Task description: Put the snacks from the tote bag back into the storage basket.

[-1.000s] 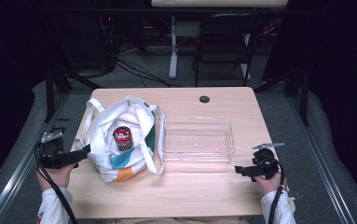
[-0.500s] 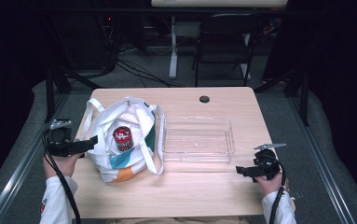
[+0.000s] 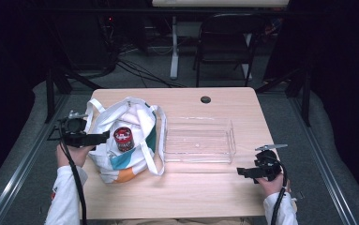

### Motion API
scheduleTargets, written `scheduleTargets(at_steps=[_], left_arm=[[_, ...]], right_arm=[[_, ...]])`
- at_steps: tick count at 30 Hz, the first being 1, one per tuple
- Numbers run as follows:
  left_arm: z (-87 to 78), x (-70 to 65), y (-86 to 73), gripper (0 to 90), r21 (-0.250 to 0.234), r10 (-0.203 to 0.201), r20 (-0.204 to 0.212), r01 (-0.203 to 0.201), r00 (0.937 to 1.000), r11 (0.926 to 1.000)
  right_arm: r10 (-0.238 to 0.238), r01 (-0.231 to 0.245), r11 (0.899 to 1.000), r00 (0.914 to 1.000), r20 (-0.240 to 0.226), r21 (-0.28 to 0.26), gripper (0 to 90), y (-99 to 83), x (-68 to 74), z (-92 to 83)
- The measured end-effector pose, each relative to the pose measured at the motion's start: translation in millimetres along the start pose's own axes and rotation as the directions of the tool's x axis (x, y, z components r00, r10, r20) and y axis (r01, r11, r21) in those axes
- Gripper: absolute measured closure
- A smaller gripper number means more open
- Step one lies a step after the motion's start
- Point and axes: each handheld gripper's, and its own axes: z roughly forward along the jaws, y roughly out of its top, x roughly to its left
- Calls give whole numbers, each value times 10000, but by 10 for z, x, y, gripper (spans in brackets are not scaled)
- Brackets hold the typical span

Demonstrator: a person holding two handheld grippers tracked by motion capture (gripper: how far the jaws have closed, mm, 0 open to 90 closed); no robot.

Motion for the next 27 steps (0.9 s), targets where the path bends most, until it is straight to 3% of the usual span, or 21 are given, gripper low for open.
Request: scheduleTargets(at_steps=[13,19,27], left_arm=[[319,-211,166,7,688,540,302,-560,9981,9961],[502,-306,215,10,1438,718,528,-787,9960,9865],[667,-301,246,12,2240,843,705,-981,9939,9696]], right_arm=[[76,-76,9999,10000,2,73,85,-5,-22,-5],[44,-44,9999,10000,-23,100,85,-6,-15,-3],[12,-12,9999,10000,2,172,85,-12,-19,7]])
